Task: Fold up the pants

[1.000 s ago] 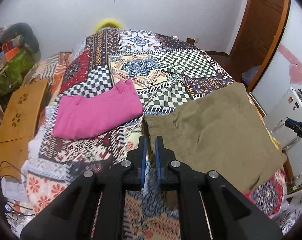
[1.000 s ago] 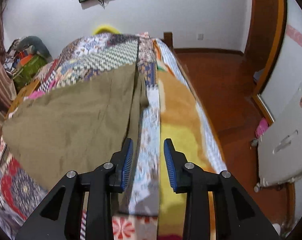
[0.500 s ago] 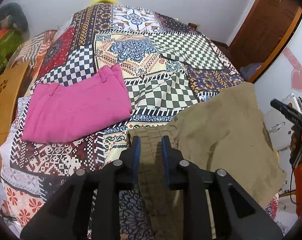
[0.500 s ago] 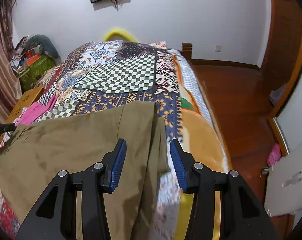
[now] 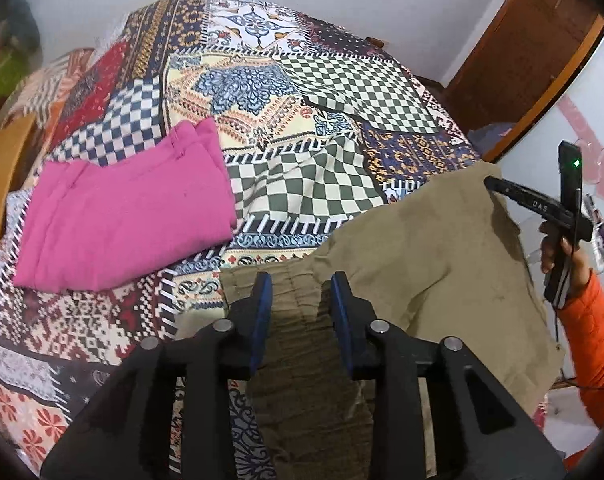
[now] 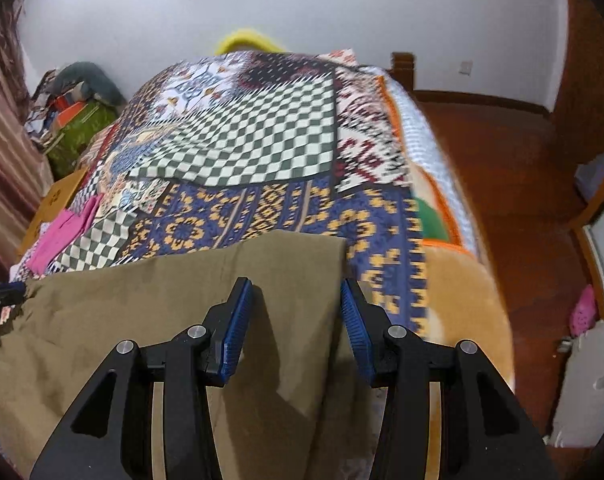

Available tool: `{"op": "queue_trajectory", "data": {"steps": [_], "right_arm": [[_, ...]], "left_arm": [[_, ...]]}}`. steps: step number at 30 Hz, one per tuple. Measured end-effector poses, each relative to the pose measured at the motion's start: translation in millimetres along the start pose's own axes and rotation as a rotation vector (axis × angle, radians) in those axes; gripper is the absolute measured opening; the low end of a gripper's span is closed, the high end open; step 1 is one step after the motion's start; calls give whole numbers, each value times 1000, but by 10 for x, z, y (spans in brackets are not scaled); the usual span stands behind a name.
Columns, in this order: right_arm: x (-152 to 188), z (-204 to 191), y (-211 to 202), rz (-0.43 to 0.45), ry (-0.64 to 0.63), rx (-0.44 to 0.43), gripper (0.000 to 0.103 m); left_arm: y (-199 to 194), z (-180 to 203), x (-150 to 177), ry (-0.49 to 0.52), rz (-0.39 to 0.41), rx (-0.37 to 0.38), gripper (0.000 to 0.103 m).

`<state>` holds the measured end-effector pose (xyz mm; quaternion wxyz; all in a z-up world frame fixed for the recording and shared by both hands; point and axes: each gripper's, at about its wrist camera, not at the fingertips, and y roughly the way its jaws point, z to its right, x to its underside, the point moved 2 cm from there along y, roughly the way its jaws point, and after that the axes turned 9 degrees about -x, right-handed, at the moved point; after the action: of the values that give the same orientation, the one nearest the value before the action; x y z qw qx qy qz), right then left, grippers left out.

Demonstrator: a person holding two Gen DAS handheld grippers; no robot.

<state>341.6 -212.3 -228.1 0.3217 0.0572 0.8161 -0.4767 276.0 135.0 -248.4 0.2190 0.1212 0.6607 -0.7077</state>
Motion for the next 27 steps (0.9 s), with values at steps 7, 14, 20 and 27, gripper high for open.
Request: {"op": "queue_trajectory", "data": {"steps": [7,14,20,27], "right_arm": [[-59,-147,-11,39,-117,45,6],[-240,-173,-134,139,-174,134,4],[-380,-56,5,122,-165,184,4],[-336,37,17,56,-76,103,12]], "left_arm": [[-52,84,-27,22,43,4,0],[-217,4,-100,14,161,-135,0],[-19,-123,-42,-13,48,-75,1],[-48,-67,-76,-6,46,-56,30]]}}
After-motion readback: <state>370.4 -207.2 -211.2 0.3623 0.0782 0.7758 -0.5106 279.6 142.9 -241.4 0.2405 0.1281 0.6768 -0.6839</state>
